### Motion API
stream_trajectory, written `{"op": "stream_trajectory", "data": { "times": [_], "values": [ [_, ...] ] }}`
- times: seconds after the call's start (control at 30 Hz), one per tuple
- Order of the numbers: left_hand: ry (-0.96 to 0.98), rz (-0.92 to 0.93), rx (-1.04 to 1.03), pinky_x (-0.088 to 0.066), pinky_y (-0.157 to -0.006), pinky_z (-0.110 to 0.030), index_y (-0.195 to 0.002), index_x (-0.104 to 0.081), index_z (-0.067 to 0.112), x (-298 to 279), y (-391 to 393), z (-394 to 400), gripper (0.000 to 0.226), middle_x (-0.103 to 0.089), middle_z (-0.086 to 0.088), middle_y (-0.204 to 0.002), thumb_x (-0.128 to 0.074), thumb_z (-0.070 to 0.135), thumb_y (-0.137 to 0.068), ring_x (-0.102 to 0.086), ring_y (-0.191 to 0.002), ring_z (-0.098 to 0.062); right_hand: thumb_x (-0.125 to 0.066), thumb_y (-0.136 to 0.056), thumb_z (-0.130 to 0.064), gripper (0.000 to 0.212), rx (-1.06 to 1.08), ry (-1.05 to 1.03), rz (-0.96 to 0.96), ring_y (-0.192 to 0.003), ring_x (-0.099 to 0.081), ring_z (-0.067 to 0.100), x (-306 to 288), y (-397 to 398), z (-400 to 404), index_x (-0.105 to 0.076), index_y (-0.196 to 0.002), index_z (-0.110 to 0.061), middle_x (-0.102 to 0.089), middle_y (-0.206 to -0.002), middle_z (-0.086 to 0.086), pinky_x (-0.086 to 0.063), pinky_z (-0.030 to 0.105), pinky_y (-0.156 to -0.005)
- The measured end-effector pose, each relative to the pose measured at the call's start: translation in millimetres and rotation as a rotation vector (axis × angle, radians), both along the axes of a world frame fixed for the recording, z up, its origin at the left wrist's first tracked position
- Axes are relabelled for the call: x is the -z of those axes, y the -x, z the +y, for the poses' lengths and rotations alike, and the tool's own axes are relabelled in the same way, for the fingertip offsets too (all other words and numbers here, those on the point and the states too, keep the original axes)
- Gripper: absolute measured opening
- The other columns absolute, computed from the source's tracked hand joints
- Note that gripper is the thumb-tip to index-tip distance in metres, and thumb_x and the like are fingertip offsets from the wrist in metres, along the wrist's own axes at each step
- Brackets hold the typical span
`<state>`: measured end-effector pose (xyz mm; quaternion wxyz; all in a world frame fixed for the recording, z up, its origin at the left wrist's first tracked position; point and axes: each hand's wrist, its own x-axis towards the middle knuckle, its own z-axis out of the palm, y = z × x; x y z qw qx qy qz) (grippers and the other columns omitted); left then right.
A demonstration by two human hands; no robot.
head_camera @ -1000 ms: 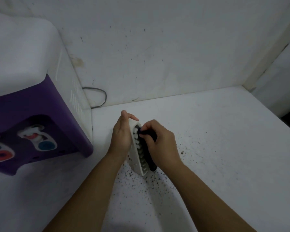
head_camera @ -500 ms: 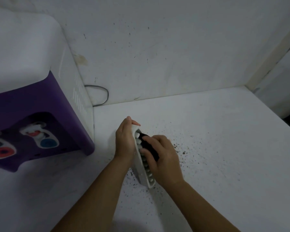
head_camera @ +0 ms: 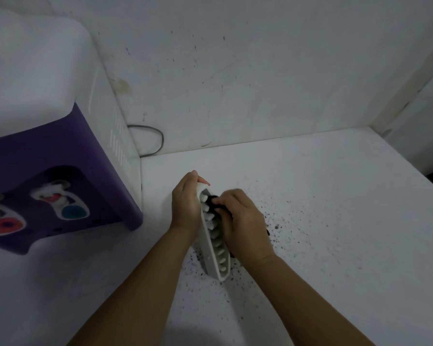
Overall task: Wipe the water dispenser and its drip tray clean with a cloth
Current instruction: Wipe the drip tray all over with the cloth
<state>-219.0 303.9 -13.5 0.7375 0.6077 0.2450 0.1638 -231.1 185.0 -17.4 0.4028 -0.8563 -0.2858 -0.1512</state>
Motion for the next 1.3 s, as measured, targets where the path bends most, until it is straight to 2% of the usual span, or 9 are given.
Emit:
{"op": "stream_trajectory", "data": {
  "times": [0.1, 0.3, 0.43, 0.57, 0.67, 0.77, 0.97, 1.13, 1.3],
  "values": [
    [0.036, -0.022, 0.039, -0.041, -0.064, -0.031, -0.053, -0.053, 0.019, -1.2, 0.3, -1.3, 0.043, -0.053, 0.003, -0.057, -0.043, 0.018, -0.095, -0.048, -0.059, -0.013, -0.060, -0.087, -0.004, 0.023, 0.040, -0.025, 0.020, -0.086, -0.059, 0.016, -12.7, -5.0, 5.3, -0.063, -0.108, -0.014, -0.066, -0.094, 0.000, -0.049, 0.024, -0.075],
    [-0.013, -0.049, 0.001, -0.045, -0.079, -0.037, -0.060, -0.058, 0.013, 8.5, -0.6, -0.5, 0.042, -0.059, -0.009, -0.071, -0.043, 0.026, -0.097, -0.055, -0.075, -0.023, -0.052, -0.089, -0.012, 0.016, 0.045, 0.037, 0.017, -0.076, -0.057, 0.017, 15.6, 7.3, -13.5, -0.068, -0.090, -0.010, -0.065, -0.083, 0.001, -0.048, 0.026, -0.066],
    [0.063, 0.010, 0.030, -0.042, -0.071, -0.040, -0.058, -0.059, 0.018, 4.7, -2.3, -2.5, 0.040, -0.056, -0.004, -0.060, -0.046, 0.037, -0.091, -0.051, -0.064, -0.023, -0.059, -0.087, -0.005, 0.017, 0.053, -0.004, -0.018, -0.084, -0.056, 0.014, -1.2, -5.5, -1.6, -0.069, -0.098, -0.012, -0.067, -0.090, 0.001, -0.045, 0.020, -0.075],
    [-0.023, -0.063, -0.009, -0.043, -0.073, -0.036, -0.060, -0.056, 0.014, 1.6, -4.5, -4.1, 0.039, -0.057, -0.004, -0.064, -0.044, 0.024, -0.096, -0.053, -0.068, -0.020, -0.053, -0.090, -0.010, 0.018, 0.062, 0.030, -0.080, -0.078, -0.058, 0.021, 16.6, 1.3, -9.8, -0.070, -0.095, -0.006, -0.065, -0.085, 0.006, -0.047, 0.025, -0.070],
    [-0.065, -0.110, -0.006, -0.044, -0.077, -0.038, -0.059, -0.056, 0.015, 1.9, -5.4, -5.8, 0.039, -0.057, -0.008, -0.070, -0.044, 0.021, -0.095, -0.053, -0.073, -0.022, -0.060, -0.085, -0.002, 0.011, 0.098, 0.042, -0.070, -0.074, -0.058, 0.024, 30.7, 6.3, -18.9, -0.070, -0.089, -0.003, -0.065, -0.082, 0.008, -0.044, 0.022, -0.067],
    [-0.081, -0.106, -0.022, -0.043, -0.075, -0.032, -0.062, -0.055, 0.010, 2.6, -4.7, -6.2, 0.040, -0.056, -0.009, -0.070, -0.042, 0.016, -0.099, -0.053, -0.071, -0.019, -0.065, -0.078, 0.004, 0.013, 0.104, 0.101, -0.042, -0.073, -0.059, 0.024, 43.9, 13.5, -25.7, -0.070, -0.089, -0.002, -0.066, -0.082, 0.009, -0.044, 0.019, -0.066],
    [-0.070, -0.089, -0.040, -0.044, -0.072, -0.033, -0.062, -0.055, 0.011, 5.5, -4.5, -2.0, 0.040, -0.056, -0.006, -0.067, -0.041, 0.017, -0.099, -0.053, -0.068, -0.018, -0.064, -0.076, -0.002, 0.017, 0.048, 0.173, 0.063, -0.073, -0.061, 0.023, 57.4, 31.1, -38.5, -0.071, -0.091, -0.007, -0.067, -0.083, 0.006, -0.051, 0.024, -0.062],
    [-0.078, -0.113, -0.017, -0.044, -0.074, -0.034, -0.062, -0.056, 0.011, 3.2, -5.0, -5.3, 0.040, -0.056, -0.007, -0.068, -0.041, 0.016, -0.099, -0.052, -0.070, -0.021, -0.063, -0.084, -0.002, 0.018, 0.080, 0.036, 0.126, -0.081, -0.059, 0.012, 24.5, 13.1, -24.0, -0.068, -0.096, -0.014, -0.068, -0.088, 0.000, -0.048, 0.020, -0.072],
    [-0.062, -0.082, -0.060, -0.042, -0.073, -0.034, -0.061, -0.055, 0.013, 5.2, -4.7, -1.3, 0.039, -0.055, -0.004, -0.067, -0.042, 0.019, -0.098, -0.051, -0.070, -0.020, -0.073, -0.076, 0.003, 0.017, 0.071, 0.172, 0.127, -0.073, -0.059, 0.017, 58.4, 33.7, -37.4, -0.070, -0.087, -0.009, -0.065, -0.081, 0.003, -0.047, 0.021, -0.063]
  ]
}}
